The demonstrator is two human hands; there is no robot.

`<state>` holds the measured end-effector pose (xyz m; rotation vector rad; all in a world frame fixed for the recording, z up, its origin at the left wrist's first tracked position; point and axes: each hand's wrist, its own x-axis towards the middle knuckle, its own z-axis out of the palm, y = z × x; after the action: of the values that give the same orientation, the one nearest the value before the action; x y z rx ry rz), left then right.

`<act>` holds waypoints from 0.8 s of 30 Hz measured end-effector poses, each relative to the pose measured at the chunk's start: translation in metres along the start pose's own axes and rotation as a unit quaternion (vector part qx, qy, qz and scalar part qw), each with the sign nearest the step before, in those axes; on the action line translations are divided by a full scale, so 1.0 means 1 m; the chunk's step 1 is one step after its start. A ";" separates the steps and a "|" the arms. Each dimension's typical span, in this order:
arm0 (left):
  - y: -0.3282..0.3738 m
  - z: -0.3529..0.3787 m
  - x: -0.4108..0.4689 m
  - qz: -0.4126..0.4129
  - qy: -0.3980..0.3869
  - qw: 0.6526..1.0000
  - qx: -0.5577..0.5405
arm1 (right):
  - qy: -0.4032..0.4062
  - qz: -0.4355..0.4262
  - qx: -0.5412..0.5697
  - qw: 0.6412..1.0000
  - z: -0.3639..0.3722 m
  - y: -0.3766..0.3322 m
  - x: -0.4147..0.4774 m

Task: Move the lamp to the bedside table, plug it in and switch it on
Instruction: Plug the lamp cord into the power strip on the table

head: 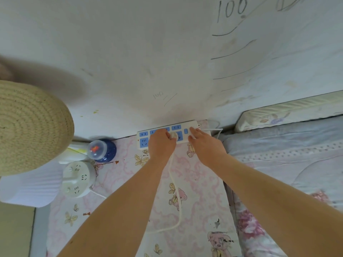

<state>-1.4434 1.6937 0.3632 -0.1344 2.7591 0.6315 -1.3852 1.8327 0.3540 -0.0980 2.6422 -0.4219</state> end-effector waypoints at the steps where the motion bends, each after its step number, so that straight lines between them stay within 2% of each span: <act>1: 0.001 -0.002 0.002 -0.010 -0.008 1.000 -0.011 | -0.001 0.001 0.003 1.000 0.000 0.000 0.000; 6: 0.012 -0.004 0.003 -0.037 -0.012 0.999 0.004 | 0.007 0.005 0.011 1.000 -0.002 -0.001 0.004; 17: 0.030 0.002 0.000 -0.010 -0.019 0.994 0.103 | 0.009 0.004 -0.006 1.000 -0.002 0.001 0.006; 24: 0.033 0.003 0.004 -0.038 -0.052 0.994 0.089 | 0.009 -0.002 0.004 1.000 0.000 0.005 0.004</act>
<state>-1.4520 1.7248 0.3734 -0.1610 2.6784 0.3599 -1.3891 1.8365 0.3509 -0.0965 2.6592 -0.4360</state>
